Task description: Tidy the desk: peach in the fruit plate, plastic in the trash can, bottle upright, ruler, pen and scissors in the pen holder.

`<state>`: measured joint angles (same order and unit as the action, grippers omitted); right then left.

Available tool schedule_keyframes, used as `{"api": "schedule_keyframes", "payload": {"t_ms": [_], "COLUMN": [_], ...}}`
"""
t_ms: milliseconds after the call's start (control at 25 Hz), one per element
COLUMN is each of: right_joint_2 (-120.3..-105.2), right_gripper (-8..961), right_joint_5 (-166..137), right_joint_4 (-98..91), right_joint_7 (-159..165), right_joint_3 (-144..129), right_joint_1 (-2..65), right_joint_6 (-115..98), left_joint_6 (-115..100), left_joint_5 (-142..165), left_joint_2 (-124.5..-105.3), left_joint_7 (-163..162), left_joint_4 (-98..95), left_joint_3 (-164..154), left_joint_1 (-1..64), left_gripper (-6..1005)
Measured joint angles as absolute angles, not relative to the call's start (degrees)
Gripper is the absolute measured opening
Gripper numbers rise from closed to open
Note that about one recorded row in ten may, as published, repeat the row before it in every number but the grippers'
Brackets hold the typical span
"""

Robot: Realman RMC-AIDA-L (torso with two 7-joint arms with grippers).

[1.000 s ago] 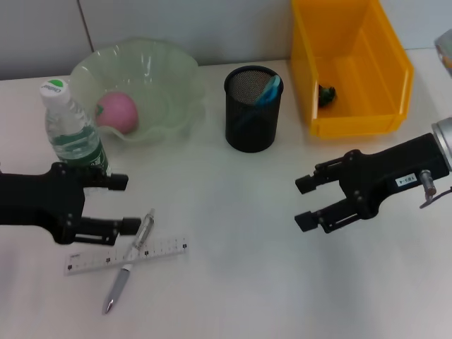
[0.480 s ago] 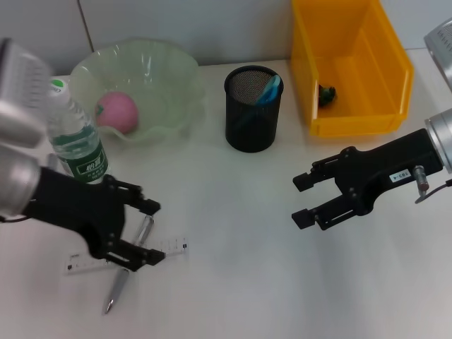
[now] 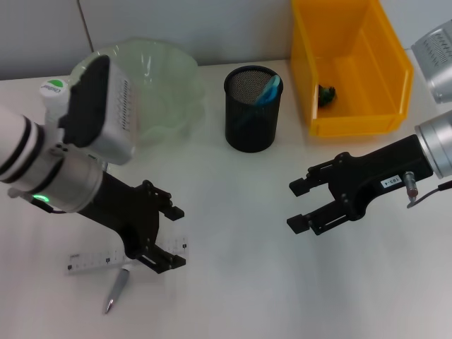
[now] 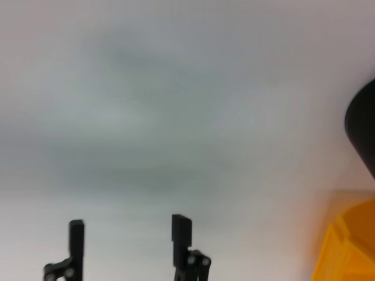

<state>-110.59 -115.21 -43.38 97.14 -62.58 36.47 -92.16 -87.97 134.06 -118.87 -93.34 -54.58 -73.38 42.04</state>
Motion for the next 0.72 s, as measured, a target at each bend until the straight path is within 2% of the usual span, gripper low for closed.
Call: {"api": "schedule_keyframes", "payload": {"t_ms": [720], "right_joint_2": [-110.97], "right_gripper": [794], "right_joint_5": [-115.62], "right_joint_4": [-43.06], "right_joint_7": [96.94], "right_joint_3": [-63.03], "right_joint_1": [36.87], "right_joint_6": [-90.66], "left_joint_6": [-79.41], "left_joint_5": [136.34], "left_joint_2": [-119.1], "left_joint_7": [-95.07], "left_joint_4": [-50.12], "left_joint_3": [-81.32], "left_joint_1": [43.62], "left_gripper": [813]}}
